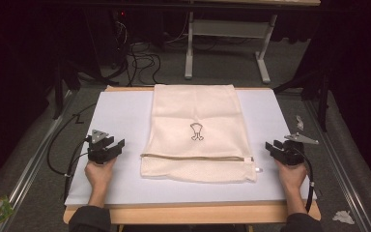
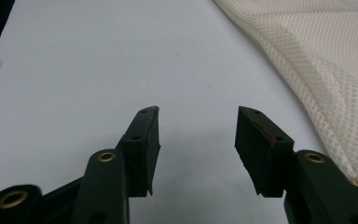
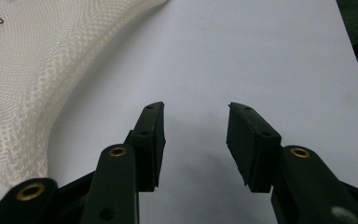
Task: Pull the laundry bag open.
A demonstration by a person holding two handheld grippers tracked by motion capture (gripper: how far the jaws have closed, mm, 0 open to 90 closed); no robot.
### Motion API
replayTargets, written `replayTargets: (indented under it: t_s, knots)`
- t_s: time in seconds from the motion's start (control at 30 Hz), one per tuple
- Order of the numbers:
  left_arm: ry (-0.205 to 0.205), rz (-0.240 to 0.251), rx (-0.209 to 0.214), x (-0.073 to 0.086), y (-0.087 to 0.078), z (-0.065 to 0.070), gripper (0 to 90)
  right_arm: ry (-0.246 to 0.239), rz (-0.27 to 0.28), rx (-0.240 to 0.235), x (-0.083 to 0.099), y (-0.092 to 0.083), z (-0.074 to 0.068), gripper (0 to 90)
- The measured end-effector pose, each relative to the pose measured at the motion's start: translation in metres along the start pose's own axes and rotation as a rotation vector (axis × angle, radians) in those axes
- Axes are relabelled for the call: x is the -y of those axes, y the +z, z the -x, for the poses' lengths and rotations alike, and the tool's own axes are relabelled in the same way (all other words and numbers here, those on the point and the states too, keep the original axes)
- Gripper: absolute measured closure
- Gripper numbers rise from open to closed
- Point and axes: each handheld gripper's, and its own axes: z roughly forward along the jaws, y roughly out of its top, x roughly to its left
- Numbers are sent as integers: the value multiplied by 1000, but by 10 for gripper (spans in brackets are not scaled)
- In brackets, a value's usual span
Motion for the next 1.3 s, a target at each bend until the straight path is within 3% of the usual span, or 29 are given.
replayTargets:
  t_s: [0.63, 0.93, 1.3]
  knots:
    - [67, 8, -34, 7, 7, 8, 499, -22, 6, 9, 2, 1, -2, 548]
    - [56, -12, -16, 7, 9, 6, 459, -38, 14, 15, 3, 0, -4, 519]
    - [60, 2, -17, 8, 8, 7, 441, -52, 13, 22, 3, 0, -7, 498]
